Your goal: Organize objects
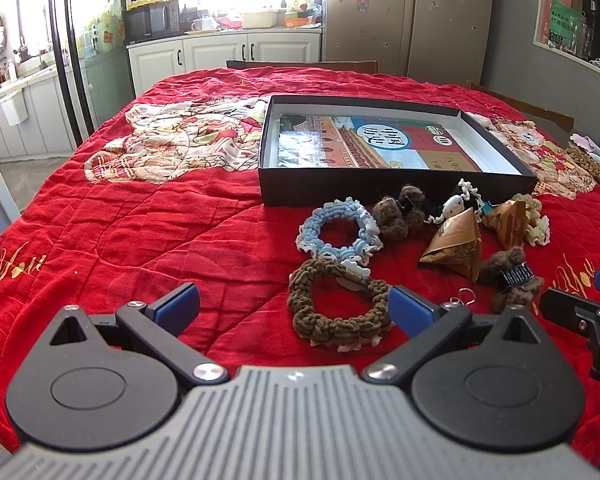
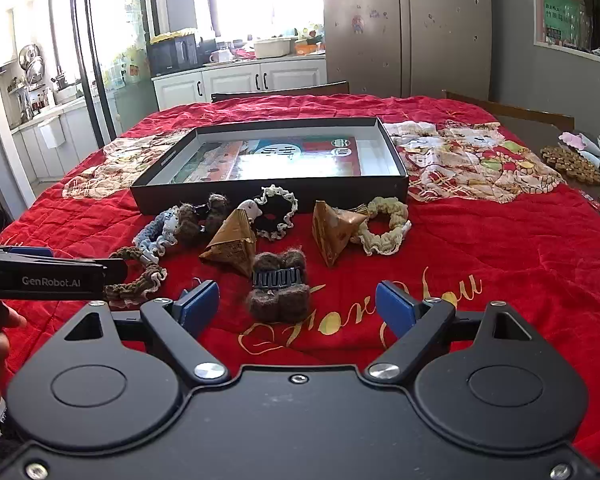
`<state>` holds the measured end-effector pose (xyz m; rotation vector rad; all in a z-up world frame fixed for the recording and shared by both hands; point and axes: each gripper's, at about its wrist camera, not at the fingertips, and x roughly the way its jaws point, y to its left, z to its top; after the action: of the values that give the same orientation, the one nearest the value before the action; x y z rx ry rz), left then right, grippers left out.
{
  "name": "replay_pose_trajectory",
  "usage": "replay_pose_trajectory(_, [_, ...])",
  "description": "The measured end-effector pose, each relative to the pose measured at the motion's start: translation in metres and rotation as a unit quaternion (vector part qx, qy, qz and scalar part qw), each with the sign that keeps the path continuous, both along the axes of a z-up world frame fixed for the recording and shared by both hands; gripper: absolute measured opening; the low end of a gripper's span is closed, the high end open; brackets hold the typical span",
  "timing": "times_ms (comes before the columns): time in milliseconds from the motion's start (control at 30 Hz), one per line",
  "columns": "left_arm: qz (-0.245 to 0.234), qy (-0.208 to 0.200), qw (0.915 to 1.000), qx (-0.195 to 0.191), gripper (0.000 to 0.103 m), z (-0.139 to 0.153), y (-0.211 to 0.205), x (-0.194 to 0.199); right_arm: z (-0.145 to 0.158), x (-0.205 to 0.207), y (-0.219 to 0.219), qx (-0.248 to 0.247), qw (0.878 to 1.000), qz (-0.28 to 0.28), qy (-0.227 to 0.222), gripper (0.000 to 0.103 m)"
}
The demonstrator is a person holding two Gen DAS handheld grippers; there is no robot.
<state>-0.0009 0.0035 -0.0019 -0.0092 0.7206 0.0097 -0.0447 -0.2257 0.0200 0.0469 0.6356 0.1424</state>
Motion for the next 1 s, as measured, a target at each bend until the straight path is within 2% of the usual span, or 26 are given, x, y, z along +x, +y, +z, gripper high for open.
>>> replay_pose_trajectory(300, [-0.007, 0.010, 0.9999, -0.005, 0.103, -0.002, 0.004, 0.005, -0.004, 0.003, -0.001, -0.002, 1.000, -0.001, 0.002, 0.084])
replay_pose_trajectory(633, [-0.051, 0.012, 0.9973, -0.051, 0.102, -0.007, 0.023, 0.016, -0.009, 0.009, -0.002, 0.001, 1.000, 0.001, 0.003, 0.075])
replay_pose_trajectory(1000, [-0.063, 0.028, 0.9953, -0.068, 0.078, -0.024, 0.031, 0.029, -0.028, 0.031, 0.006, -0.012, 1.000, 0.019, 0.009, 0.063])
